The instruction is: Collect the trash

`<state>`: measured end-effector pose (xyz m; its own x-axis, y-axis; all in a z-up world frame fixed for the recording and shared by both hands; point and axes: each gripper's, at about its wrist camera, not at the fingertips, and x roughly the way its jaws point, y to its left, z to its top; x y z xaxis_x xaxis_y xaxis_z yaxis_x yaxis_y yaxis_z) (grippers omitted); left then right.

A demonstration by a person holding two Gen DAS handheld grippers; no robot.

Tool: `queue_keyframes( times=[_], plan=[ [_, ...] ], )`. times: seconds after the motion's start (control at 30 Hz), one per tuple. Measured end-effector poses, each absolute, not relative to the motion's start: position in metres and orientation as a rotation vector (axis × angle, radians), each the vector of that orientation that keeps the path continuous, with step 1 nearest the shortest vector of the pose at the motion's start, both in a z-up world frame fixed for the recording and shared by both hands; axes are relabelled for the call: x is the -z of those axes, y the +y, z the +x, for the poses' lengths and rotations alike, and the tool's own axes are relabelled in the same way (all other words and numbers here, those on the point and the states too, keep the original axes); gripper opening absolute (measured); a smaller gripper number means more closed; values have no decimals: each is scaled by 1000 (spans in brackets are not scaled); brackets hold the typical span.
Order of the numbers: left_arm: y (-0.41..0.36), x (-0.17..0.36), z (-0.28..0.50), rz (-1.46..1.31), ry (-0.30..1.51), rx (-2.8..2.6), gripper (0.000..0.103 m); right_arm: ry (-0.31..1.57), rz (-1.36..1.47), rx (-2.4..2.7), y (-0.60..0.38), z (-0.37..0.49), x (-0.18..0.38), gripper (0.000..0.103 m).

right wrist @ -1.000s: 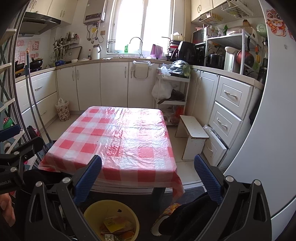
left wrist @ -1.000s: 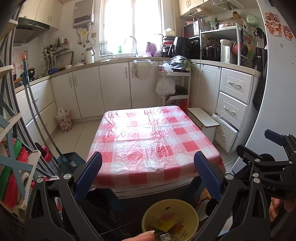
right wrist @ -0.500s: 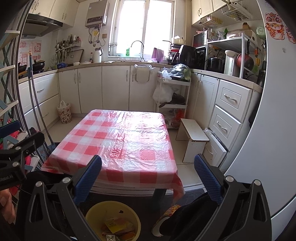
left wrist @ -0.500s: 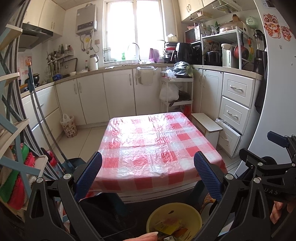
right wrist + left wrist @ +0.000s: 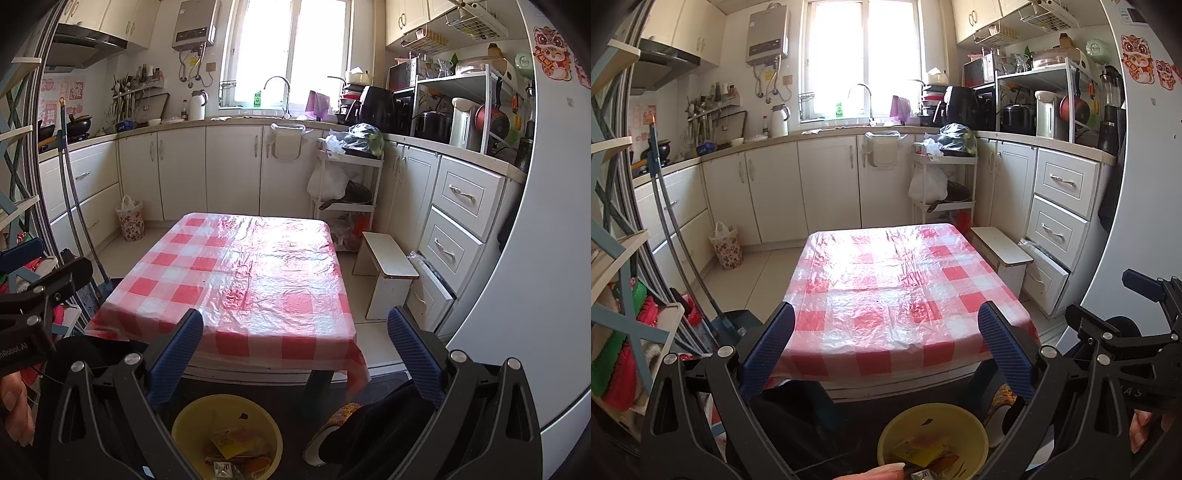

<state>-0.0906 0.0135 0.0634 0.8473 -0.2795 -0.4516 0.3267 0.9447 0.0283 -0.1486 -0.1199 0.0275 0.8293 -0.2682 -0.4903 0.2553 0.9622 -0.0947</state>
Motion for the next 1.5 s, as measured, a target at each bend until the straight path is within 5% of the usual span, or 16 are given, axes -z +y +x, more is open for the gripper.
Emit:
queue_keyframes(
  times=[1.5],
  plan=[
    [13,-68,-97,110,448,327,96,493,-44,292,-108,-158,-33,96]
  ],
)
